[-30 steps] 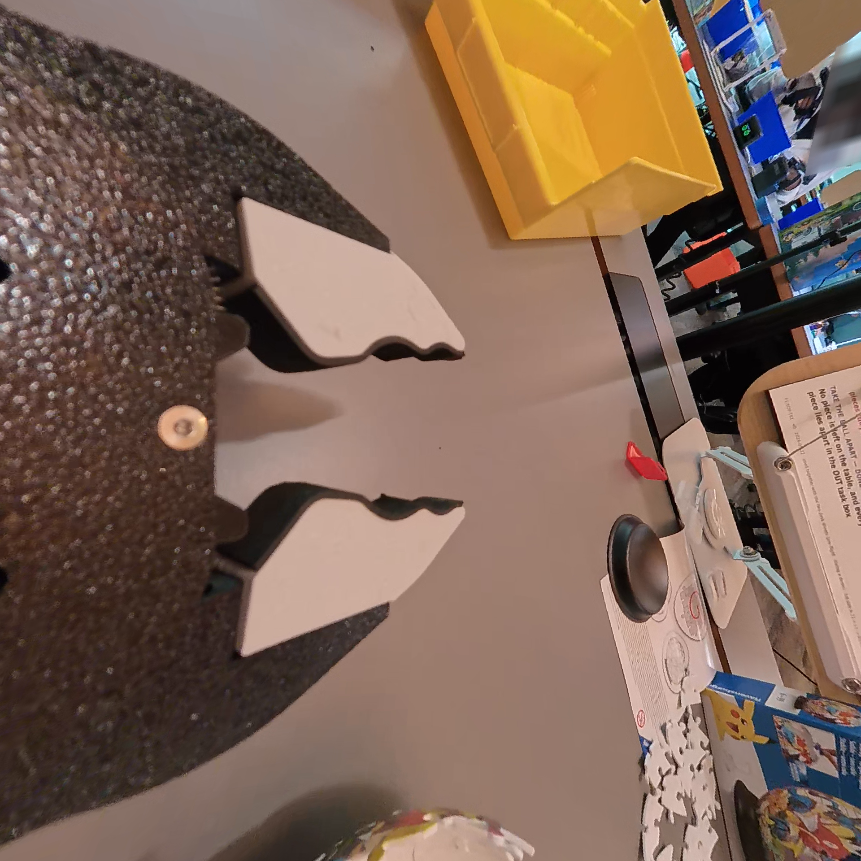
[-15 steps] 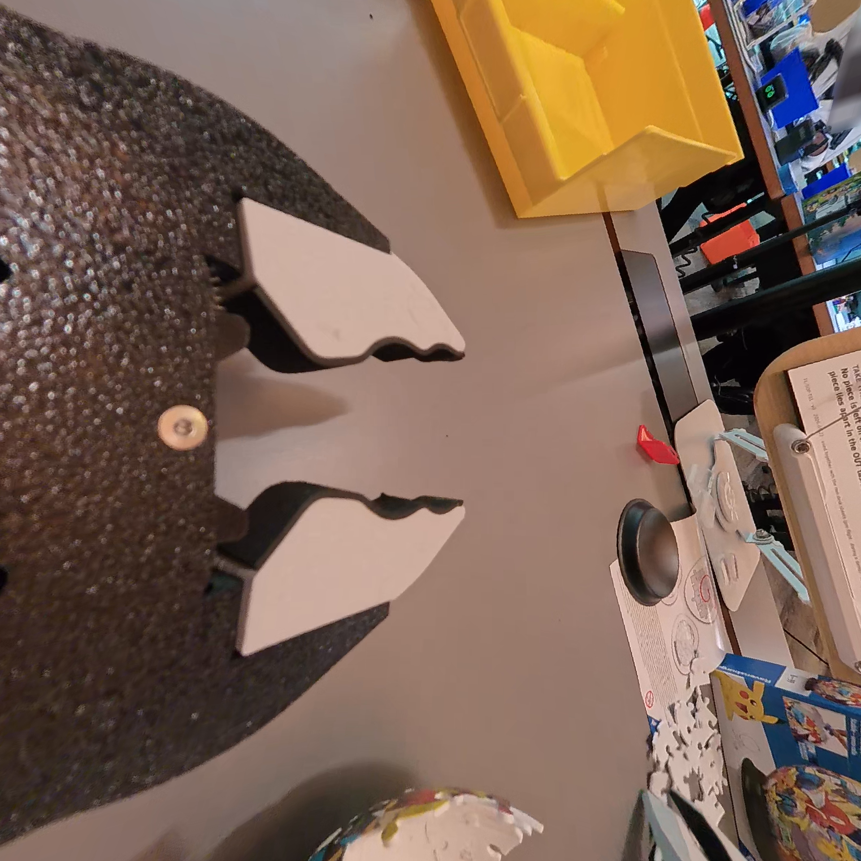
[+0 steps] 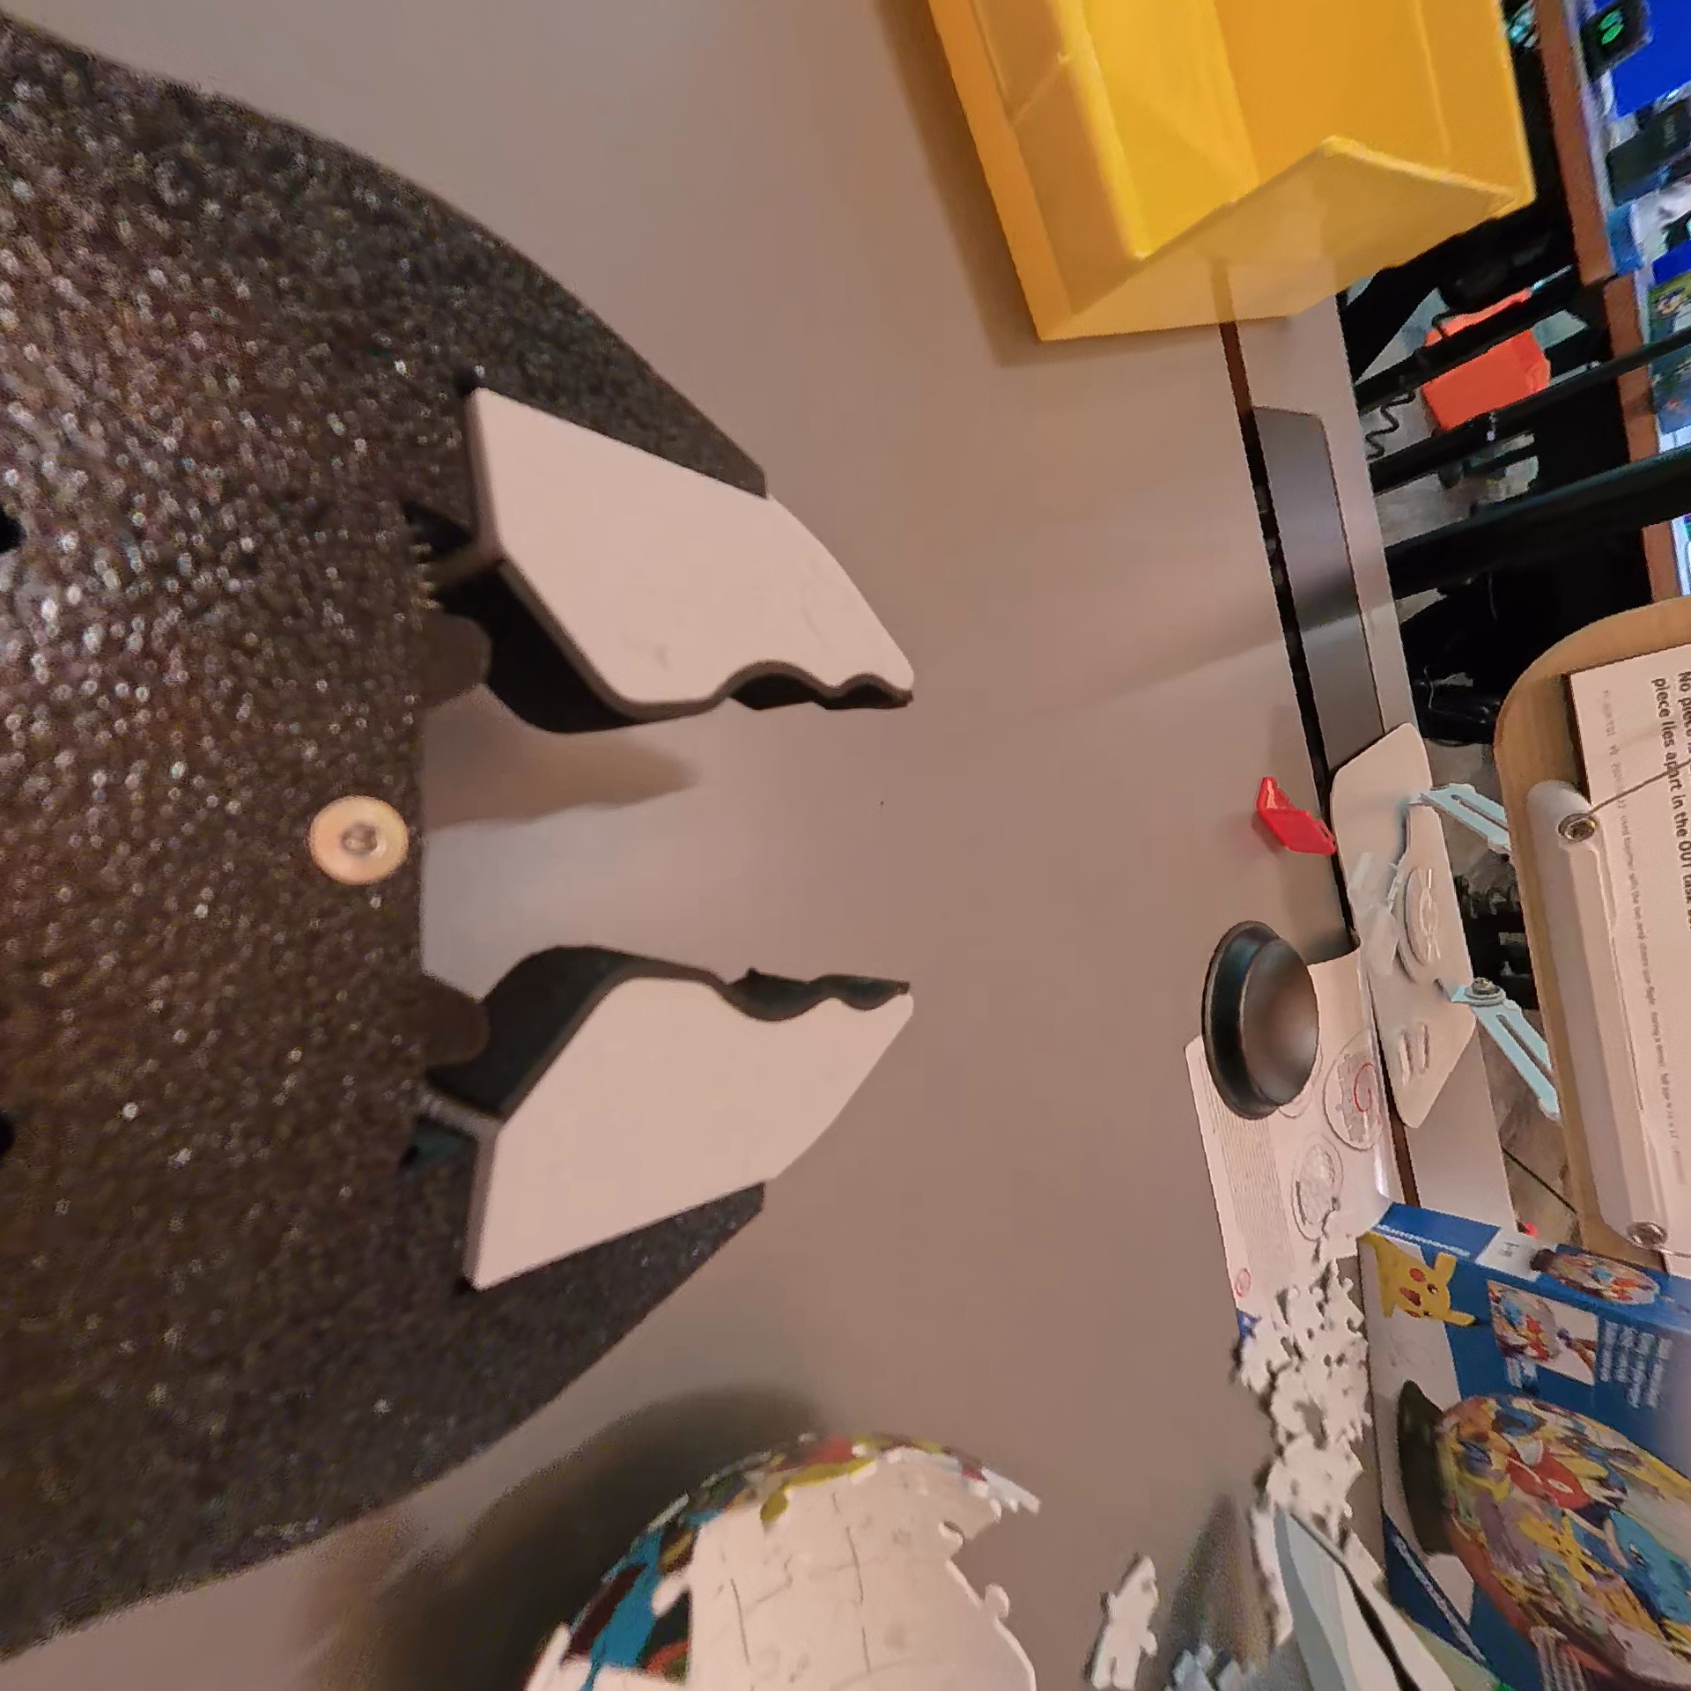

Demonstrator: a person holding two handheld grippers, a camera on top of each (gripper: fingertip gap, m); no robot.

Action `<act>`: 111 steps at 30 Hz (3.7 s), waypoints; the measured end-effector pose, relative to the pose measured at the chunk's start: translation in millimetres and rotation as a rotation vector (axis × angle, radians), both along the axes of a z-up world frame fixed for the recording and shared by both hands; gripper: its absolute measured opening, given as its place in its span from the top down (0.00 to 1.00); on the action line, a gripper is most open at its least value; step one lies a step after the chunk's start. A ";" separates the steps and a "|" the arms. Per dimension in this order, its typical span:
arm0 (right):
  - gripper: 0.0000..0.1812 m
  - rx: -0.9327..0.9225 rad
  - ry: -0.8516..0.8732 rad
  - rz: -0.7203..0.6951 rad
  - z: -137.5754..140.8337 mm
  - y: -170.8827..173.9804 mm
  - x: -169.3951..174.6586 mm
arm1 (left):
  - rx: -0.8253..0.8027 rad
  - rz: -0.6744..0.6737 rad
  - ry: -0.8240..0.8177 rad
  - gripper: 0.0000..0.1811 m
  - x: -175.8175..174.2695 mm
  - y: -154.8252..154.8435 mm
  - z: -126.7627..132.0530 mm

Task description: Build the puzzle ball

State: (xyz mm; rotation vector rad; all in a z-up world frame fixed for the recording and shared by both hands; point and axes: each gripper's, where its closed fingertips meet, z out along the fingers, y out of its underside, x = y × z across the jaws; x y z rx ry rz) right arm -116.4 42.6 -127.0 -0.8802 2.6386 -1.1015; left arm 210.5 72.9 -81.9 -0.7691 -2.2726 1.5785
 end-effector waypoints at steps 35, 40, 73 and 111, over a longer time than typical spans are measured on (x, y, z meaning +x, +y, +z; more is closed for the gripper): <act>0.67 0.107 0.103 0.121 -7.3 -28.9 -44.5 | 0.103 -0.075 0.001 0.69 -14.4 5.7 -12.5; 0.74 0.193 0.067 0.200 -13.9 -22.7 -36.1 | 0.120 -0.085 0.002 0.69 -15.6 6.0 -14.2; 0.75 -0.538 0.309 0.940 142.2 206.4 157.6 | 0.480 -0.938 0.257 0.80 -158.8 159.0 110.9; 0.98 -0.333 -0.736 0.247 159.7 179.3 166.4 | 0.235 -0.855 0.578 0.96 -162.0 144.0 124.7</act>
